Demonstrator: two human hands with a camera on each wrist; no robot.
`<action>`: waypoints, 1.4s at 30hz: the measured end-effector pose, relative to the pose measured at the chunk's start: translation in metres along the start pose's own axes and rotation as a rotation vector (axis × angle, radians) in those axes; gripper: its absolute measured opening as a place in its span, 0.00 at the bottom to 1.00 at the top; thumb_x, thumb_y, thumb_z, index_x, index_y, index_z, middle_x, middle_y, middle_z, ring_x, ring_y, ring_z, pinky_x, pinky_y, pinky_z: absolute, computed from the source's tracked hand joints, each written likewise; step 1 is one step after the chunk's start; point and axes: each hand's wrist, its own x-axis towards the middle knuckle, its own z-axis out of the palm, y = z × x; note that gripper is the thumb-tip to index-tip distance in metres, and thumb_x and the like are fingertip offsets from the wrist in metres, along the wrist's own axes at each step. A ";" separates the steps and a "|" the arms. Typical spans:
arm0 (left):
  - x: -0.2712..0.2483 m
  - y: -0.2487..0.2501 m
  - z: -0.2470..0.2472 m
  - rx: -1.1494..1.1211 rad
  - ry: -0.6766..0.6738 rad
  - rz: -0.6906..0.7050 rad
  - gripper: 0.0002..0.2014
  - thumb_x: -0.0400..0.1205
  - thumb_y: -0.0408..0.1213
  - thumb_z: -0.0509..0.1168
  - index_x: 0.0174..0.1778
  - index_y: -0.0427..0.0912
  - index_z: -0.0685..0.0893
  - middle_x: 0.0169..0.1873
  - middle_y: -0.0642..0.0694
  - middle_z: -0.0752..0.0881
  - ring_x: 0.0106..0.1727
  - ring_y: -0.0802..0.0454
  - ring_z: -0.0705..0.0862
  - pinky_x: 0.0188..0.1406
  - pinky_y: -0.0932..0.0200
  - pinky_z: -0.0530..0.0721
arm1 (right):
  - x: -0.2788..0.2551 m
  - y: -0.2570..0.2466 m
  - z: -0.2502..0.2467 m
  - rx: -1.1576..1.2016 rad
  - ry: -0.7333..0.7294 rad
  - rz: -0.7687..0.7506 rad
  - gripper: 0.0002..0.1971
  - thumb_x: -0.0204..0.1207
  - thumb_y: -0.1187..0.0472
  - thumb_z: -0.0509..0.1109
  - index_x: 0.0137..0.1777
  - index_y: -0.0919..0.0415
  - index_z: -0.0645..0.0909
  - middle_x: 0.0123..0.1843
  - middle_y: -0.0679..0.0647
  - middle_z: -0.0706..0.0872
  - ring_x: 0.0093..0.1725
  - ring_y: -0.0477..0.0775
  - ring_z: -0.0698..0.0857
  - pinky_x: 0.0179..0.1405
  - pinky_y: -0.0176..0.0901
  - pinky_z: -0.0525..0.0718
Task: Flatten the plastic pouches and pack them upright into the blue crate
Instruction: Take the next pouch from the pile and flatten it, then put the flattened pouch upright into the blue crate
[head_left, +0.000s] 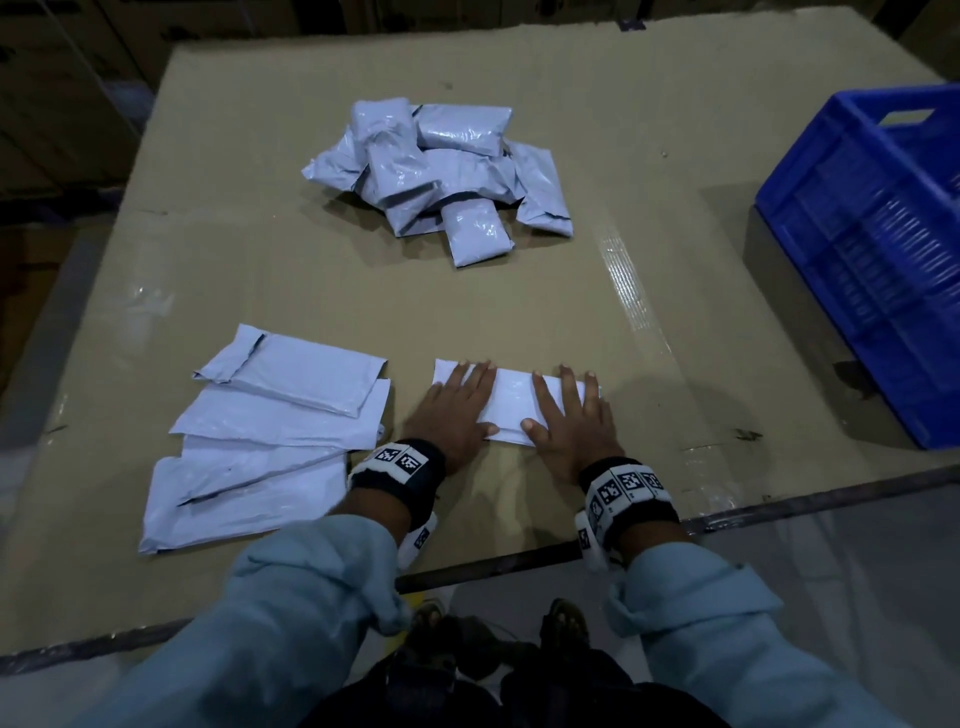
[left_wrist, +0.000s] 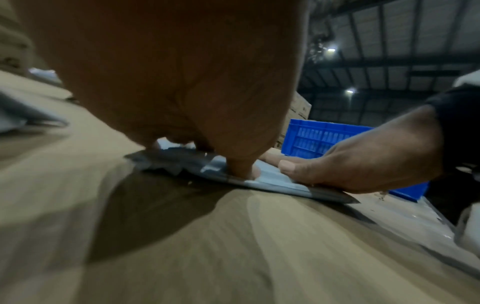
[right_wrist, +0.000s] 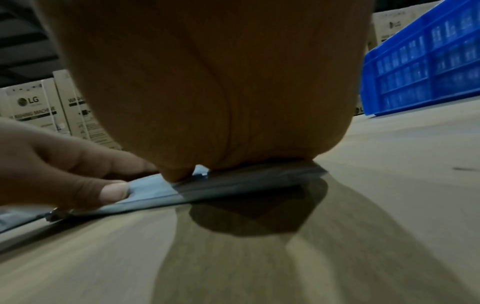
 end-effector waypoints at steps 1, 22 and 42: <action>0.000 -0.006 0.004 -0.047 -0.009 -0.007 0.42 0.89 0.56 0.59 0.91 0.45 0.44 0.91 0.47 0.44 0.90 0.43 0.45 0.85 0.37 0.60 | 0.001 0.001 0.000 0.003 -0.013 0.003 0.35 0.87 0.34 0.45 0.89 0.39 0.35 0.91 0.52 0.32 0.88 0.67 0.32 0.87 0.66 0.42; -0.002 0.028 -0.010 -0.092 0.122 0.002 0.53 0.66 0.62 0.81 0.84 0.44 0.69 0.71 0.42 0.76 0.70 0.40 0.75 0.67 0.45 0.75 | -0.048 0.029 -0.012 0.092 0.258 0.111 0.43 0.73 0.35 0.75 0.87 0.43 0.64 0.74 0.53 0.76 0.73 0.61 0.72 0.75 0.56 0.68; 0.067 0.226 0.044 -0.274 0.274 -0.341 0.44 0.82 0.50 0.67 0.90 0.47 0.50 0.87 0.45 0.61 0.84 0.41 0.66 0.77 0.33 0.69 | -0.088 0.198 -0.089 -0.016 0.309 0.121 0.24 0.76 0.40 0.76 0.60 0.54 0.74 0.53 0.54 0.89 0.52 0.63 0.89 0.51 0.52 0.79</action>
